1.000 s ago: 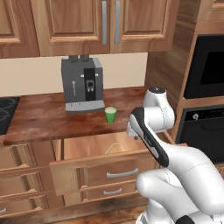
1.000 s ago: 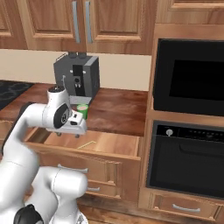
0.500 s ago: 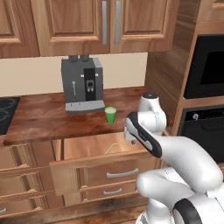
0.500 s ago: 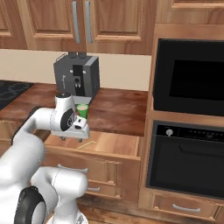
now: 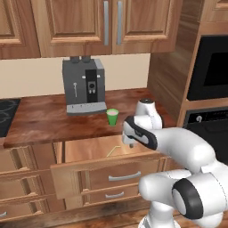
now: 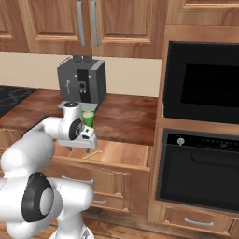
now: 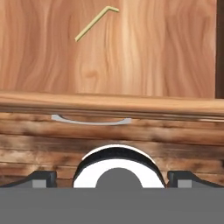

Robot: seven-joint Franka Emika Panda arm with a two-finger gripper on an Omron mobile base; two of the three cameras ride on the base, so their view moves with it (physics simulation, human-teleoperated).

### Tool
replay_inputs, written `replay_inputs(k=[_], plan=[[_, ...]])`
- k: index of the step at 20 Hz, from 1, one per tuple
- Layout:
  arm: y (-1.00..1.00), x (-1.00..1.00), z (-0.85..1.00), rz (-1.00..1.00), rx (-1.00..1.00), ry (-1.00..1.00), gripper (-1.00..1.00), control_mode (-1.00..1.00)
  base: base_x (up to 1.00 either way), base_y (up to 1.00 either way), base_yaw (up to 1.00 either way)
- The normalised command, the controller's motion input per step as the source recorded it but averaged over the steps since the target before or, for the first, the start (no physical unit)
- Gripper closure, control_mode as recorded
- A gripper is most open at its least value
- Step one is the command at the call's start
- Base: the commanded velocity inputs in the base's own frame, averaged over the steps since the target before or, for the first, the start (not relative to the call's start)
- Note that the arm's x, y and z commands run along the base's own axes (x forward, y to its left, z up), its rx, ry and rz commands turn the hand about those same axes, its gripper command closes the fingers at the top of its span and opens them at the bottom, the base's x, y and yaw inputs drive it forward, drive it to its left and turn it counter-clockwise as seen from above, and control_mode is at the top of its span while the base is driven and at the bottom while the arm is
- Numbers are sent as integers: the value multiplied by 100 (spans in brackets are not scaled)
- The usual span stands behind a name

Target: Pick up the straw from the left drawer and put it inside the smoothie cup.

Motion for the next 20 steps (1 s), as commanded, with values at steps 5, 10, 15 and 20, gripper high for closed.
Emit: replay_inputs(k=[5, 10, 15, 20], plan=[[10, 32, -31, 0, 0, 2, -100, -100, 0, 0, 0], [8, 29, -32, 0, 0, 0, -100, -100, 0, 0, 0], [7, 31, -31, 0, 0, 0, -100, -100, 0, 0, 0], [4, 31, -26, 0, 0, 0, -100, -100, 0, 0, 0]])
